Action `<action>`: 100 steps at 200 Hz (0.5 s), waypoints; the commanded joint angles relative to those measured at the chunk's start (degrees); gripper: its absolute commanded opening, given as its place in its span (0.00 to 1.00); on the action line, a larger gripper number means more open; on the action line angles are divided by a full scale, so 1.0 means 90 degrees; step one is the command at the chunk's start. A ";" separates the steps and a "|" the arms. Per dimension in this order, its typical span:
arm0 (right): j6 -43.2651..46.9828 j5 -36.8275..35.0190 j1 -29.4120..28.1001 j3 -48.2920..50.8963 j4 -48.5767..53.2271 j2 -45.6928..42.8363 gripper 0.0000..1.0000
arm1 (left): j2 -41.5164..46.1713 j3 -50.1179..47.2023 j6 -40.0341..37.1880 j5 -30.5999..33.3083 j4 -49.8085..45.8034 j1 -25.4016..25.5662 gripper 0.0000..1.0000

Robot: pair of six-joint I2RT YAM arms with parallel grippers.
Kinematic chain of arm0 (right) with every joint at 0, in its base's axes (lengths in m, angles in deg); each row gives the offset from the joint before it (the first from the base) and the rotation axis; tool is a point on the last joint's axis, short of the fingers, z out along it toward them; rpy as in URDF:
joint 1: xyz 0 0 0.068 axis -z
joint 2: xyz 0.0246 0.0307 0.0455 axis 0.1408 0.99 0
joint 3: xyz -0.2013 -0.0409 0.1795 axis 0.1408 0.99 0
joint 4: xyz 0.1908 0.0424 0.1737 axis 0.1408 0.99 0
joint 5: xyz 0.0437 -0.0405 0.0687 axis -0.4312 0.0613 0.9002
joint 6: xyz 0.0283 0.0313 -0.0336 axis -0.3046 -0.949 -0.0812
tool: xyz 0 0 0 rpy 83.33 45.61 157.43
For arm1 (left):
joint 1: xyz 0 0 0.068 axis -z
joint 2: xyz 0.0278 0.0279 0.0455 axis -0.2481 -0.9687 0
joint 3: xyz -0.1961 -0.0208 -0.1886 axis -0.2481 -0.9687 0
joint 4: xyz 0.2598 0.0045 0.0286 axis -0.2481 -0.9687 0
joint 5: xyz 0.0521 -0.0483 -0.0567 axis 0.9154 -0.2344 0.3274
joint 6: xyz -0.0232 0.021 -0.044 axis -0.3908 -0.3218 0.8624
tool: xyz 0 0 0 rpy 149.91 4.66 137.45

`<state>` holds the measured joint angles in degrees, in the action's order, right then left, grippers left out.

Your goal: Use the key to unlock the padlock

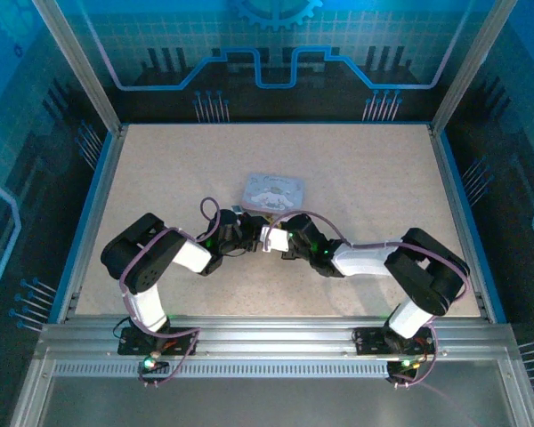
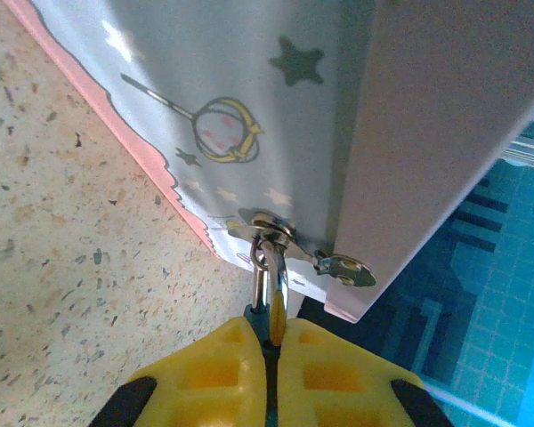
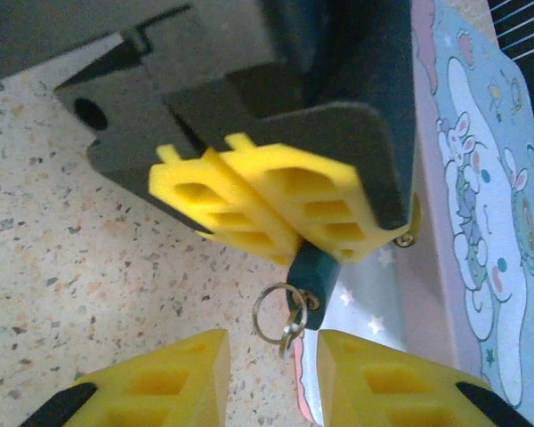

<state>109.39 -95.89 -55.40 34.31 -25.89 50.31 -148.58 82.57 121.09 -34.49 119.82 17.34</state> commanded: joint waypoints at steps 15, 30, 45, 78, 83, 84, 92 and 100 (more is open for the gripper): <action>0.0091 0.0137 0.0094 -0.0216 -0.0137 0.0158 0.26 | 0.0099 -0.0081 0.0051 -0.0135 0.0249 -0.0046 0.00; 0.0103 0.0113 0.0096 -0.0258 -0.0131 0.0212 0.22 | 0.0069 -0.0073 0.0063 -0.0141 0.0272 -0.0046 0.00; 0.0124 0.0089 0.0109 -0.0286 -0.0170 0.0263 0.20 | 0.0037 -0.0071 0.0078 -0.0138 0.0319 -0.0053 0.00; 0.0130 0.0130 0.0130 -0.0362 -0.0192 0.0332 0.19 | -0.0006 -0.0091 0.0131 -0.0146 0.0397 -0.0047 0.00; 0.0127 0.0123 0.0137 -0.0375 -0.0206 0.0340 0.18 | -0.0010 -0.0089 0.0132 -0.0146 0.0397 -0.0046 0.00; 0.0125 0.0122 0.0133 -0.0380 -0.0211 0.0342 0.18 | -0.0015 -0.0090 0.0132 -0.0146 0.0397 -0.0051 0.00; 0.0113 0.0120 0.0147 -0.0399 -0.0225 0.0362 0.17 | -0.0014 -0.0089 0.0132 -0.0148 0.0403 -0.0051 0.00; 0.0105 0.0113 0.0153 -0.0409 -0.0252 0.0373 0.16 | -0.0017 -0.0089 0.0131 -0.0146 0.0408 -0.0047 0.00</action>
<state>110.20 -95.35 -54.81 32.30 -26.48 52.60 -148.60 82.57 121.15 -34.47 120.04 17.12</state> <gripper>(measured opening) 0.173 0.092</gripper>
